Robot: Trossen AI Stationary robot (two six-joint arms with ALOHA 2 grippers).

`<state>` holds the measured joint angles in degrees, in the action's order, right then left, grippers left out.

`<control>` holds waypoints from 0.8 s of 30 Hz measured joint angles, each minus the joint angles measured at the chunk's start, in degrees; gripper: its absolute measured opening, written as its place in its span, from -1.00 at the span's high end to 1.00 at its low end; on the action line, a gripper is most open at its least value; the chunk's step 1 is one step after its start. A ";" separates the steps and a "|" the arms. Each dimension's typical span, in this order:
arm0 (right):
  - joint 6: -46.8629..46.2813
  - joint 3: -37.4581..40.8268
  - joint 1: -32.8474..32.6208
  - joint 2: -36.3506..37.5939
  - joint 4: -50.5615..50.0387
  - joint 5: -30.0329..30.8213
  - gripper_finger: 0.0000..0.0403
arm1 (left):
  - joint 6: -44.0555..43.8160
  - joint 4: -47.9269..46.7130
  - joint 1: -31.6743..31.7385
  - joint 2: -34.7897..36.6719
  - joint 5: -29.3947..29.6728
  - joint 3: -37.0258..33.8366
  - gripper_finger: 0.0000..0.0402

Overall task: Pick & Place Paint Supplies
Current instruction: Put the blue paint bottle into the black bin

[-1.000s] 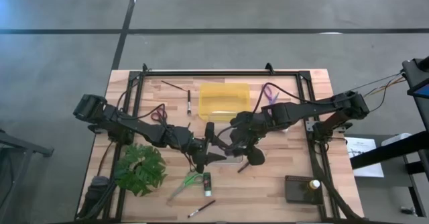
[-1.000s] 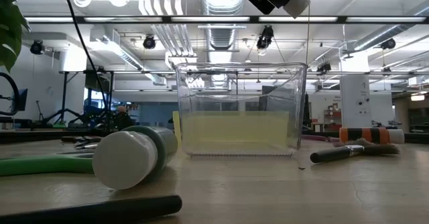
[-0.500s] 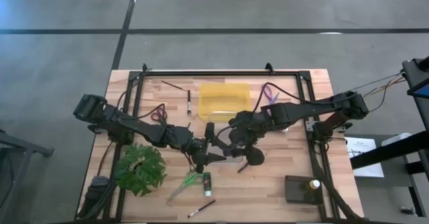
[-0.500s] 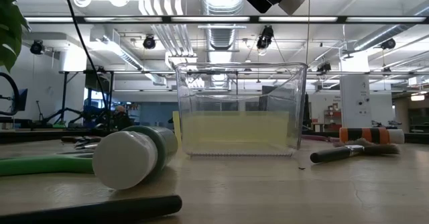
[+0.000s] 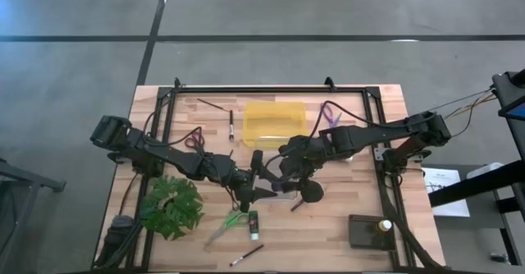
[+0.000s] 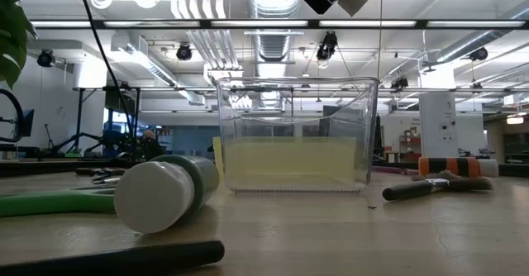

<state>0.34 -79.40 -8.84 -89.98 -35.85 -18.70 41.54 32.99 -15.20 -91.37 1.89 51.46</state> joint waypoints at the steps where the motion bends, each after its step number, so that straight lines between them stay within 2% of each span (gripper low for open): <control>1: 0.00 0.00 0.00 -0.04 0.21 -0.05 0.28 | -0.02 0.09 0.00 0.00 -0.01 0.00 -0.13; 7: -0.02 0.00 0.04 -0.13 0.70 -0.72 0.28 | -1.09 0.78 0.03 0.00 -0.02 0.00 -0.07; 15: -0.13 0.00 0.04 -0.15 0.65 -0.87 0.28 | -1.10 0.50 0.04 0.00 -0.04 0.00 0.32; 24: 0.98 0.01 0.02 -0.19 0.59 -0.84 0.28 | -1.07 0.09 0.28 0.00 -0.02 0.00 0.34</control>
<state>1.32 -79.38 -8.82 -90.17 -35.26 -19.54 40.47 33.09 -14.92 -91.37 1.87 51.46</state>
